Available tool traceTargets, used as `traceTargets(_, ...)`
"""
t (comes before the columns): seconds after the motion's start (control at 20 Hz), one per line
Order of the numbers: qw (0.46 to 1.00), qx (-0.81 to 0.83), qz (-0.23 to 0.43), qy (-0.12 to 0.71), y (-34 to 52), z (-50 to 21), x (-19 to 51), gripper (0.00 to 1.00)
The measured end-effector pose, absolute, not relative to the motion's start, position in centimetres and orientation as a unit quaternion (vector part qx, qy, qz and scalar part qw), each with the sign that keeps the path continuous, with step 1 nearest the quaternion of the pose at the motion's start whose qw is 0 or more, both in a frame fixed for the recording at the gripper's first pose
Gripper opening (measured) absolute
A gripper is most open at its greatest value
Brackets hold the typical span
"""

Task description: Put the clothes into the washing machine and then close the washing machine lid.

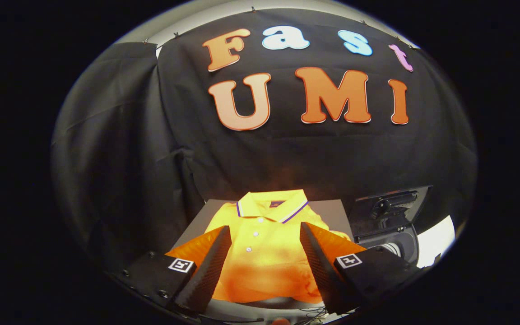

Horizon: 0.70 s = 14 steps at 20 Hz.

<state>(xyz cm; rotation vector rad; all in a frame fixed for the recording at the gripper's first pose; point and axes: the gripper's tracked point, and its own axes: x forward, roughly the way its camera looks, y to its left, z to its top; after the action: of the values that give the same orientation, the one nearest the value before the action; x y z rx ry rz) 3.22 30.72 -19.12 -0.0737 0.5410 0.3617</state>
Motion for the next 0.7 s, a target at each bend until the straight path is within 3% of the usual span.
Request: traceTargets(0.7,0.906,-0.107,0.123,0.392,31.6,-29.7,4.9,0.98)
